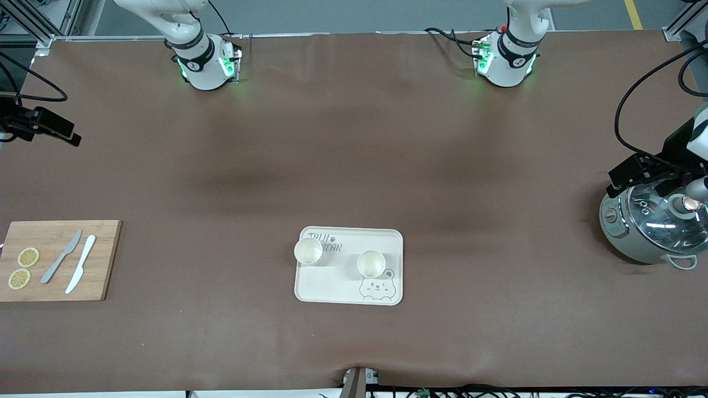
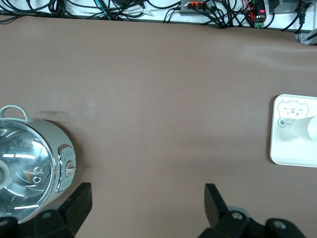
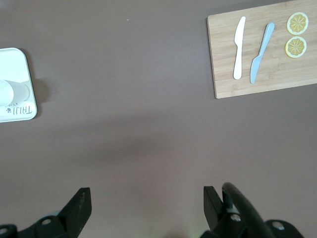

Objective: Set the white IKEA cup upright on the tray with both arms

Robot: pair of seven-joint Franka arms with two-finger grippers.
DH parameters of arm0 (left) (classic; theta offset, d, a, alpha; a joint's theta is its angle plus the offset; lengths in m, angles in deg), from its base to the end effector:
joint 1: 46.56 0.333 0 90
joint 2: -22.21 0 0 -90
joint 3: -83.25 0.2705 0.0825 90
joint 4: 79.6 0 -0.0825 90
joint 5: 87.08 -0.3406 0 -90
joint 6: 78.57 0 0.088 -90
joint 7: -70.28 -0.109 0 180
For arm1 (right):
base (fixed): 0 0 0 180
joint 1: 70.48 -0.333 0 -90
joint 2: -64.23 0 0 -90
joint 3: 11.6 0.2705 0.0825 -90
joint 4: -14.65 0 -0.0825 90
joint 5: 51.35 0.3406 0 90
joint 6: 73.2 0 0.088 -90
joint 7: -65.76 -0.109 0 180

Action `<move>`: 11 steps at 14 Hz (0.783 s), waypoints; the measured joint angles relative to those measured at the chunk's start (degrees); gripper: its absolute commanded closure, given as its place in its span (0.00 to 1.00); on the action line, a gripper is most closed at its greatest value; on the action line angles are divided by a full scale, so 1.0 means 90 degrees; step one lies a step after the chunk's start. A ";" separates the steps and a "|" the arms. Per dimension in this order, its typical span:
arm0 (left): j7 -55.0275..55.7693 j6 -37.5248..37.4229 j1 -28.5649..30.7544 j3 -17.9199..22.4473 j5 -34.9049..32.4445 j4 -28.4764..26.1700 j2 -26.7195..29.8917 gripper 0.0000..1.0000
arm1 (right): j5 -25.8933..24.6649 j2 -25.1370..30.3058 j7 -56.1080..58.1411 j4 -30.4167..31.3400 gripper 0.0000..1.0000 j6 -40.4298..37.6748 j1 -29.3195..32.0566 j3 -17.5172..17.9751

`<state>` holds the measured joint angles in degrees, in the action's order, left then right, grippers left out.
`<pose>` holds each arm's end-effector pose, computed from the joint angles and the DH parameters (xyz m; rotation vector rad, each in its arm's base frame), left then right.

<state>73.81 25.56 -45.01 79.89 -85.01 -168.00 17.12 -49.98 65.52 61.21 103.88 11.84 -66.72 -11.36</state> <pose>0.5574 -0.0193 0.5660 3.0786 0.0559 0.2837 0.4954 -0.0277 0.5867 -3.1097 0.2171 0.0792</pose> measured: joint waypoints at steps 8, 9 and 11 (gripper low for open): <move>0.0000 0.0000 0.0003 0.0012 0.0000 0.0001 -0.0006 0.00 | 0.0000 0.0000 0.0040 0.0000 0.00 0.0017 -0.0001 0.0059; 0.0000 -0.0009 0.0003 0.0012 0.0000 0.0001 -0.0009 0.00 | 0.0000 0.0000 0.0043 0.0000 0.00 0.0016 -0.0001 0.0068; 0.0000 -0.0056 0.0003 0.0012 0.0000 0.0001 -0.0020 0.00 | 0.0000 0.0000 0.0068 0.0002 0.00 0.0016 -0.0001 0.0068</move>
